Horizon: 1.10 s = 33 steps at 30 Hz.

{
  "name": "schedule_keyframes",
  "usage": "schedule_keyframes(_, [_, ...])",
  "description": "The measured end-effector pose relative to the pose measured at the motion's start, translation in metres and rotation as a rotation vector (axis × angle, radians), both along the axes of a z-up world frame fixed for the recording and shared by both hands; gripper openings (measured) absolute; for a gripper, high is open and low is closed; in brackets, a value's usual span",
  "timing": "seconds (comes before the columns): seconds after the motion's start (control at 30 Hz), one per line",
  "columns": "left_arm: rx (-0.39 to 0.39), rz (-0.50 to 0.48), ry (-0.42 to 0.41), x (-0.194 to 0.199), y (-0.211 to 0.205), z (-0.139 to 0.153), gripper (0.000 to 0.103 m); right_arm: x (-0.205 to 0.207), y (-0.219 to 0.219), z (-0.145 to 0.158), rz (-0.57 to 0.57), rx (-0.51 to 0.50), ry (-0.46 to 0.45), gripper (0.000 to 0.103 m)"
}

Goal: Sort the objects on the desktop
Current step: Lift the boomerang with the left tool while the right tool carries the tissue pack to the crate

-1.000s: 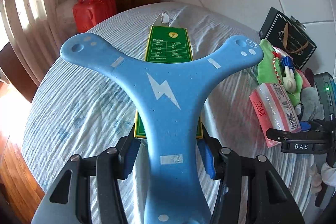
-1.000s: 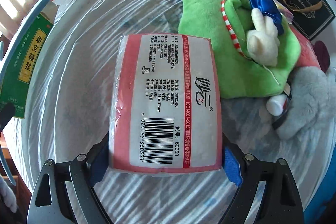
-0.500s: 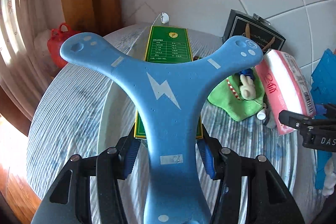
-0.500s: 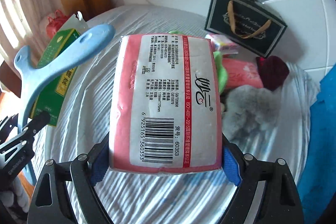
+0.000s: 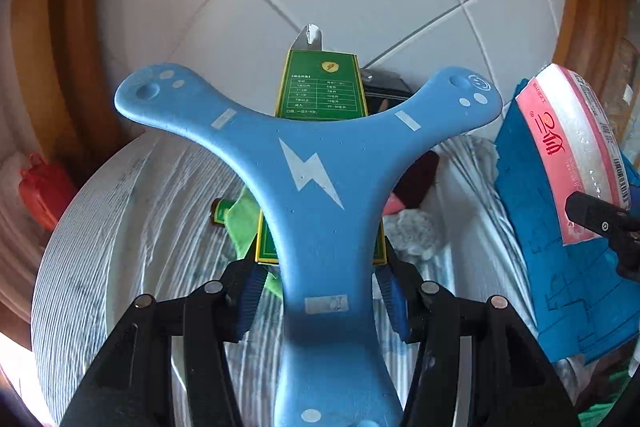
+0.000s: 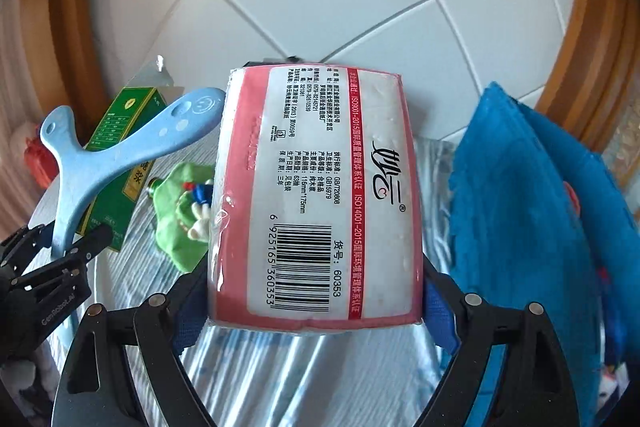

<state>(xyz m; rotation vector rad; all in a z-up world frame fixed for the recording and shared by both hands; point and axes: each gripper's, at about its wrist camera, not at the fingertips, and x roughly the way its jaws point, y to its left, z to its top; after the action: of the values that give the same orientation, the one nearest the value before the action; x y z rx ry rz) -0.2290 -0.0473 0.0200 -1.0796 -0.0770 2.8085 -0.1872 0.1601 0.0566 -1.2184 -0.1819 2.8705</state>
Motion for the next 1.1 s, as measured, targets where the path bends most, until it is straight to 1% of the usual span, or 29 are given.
schedule_keyframes(0.13, [0.019,-0.105,0.025,-0.008,0.050,0.030,0.051,0.012,0.045,0.032,-0.089,0.001,0.044,0.089])
schedule_keyframes(0.27, [0.005,-0.204,0.060,-0.004,0.103,0.060,0.051,0.025,0.090,0.061,-0.163,-0.005,0.080,0.089])
schedule_keyframes(0.4, [-0.004,-0.278,0.094,0.004,0.151,0.089,0.051,0.041,0.132,0.089,-0.236,0.004,0.121,0.089])
schedule_keyframes(0.63, [-0.001,-0.394,0.126,0.013,0.246,0.129,0.051,0.065,0.214,0.118,-0.345,0.022,0.152,0.089])
schedule_keyframes(0.8, [0.006,-0.455,0.127,0.024,0.315,0.147,0.051,0.092,0.274,0.126,-0.412,0.033,0.159,0.089])
schedule_keyframes(0.93, [-0.007,-0.499,0.123,0.031,0.377,0.155,0.051,0.102,0.324,0.121,-0.459,0.040,0.132,0.089])
schedule_keyframes(1.0, [-0.011,-0.511,0.112,0.029,0.402,0.153,0.051,0.105,0.353,0.113,-0.478,0.036,0.115,0.089])
schedule_keyframes(1.1, [-0.024,-0.516,0.071,0.021,0.435,0.139,0.051,0.107,0.387,0.101,-0.491,0.024,0.081,0.089])
